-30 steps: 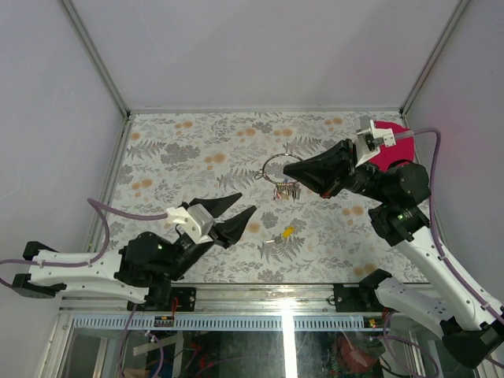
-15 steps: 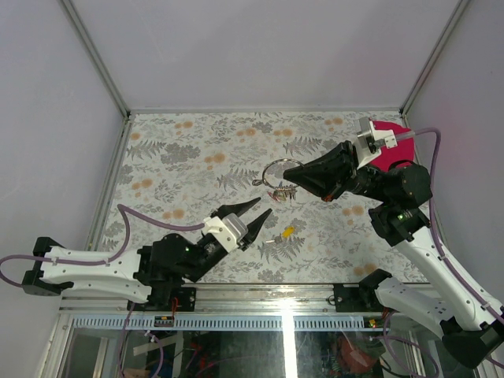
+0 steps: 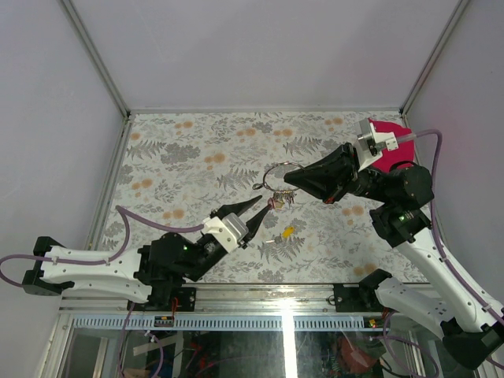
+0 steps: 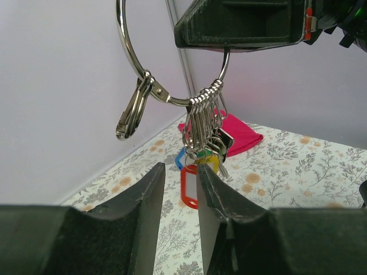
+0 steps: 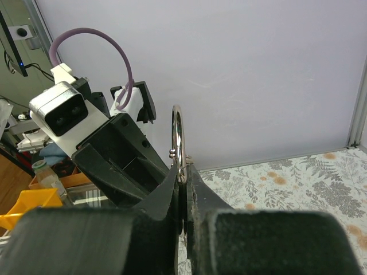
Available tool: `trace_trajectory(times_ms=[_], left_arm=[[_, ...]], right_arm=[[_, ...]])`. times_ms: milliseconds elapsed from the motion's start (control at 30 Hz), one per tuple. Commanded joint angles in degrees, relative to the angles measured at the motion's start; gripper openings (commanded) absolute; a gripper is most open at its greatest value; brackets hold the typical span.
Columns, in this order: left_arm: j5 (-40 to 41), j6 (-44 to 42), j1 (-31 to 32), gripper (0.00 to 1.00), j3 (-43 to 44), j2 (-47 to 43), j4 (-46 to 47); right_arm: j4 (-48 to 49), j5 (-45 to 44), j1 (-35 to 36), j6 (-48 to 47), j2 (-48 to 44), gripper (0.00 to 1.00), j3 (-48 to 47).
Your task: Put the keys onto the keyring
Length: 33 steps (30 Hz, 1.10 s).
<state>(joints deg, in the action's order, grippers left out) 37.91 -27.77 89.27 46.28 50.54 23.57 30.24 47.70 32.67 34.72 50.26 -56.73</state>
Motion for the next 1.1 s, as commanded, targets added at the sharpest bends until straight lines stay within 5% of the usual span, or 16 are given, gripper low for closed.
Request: trace_trajectory(times_ms=[0,1067], left_arm=[[0.21,-1.41,0.32,0.29,2.58,-0.06,3.51],[1.26,-5.23,0.22,0.29,4.51,3.65,4.01]], right_arm=[[3.07,0.46,-0.13,-0.48,-1.47,0.0,-2.57],[2.78,1.65,-0.15,-0.31,-1.57,0.0,-2.55]])
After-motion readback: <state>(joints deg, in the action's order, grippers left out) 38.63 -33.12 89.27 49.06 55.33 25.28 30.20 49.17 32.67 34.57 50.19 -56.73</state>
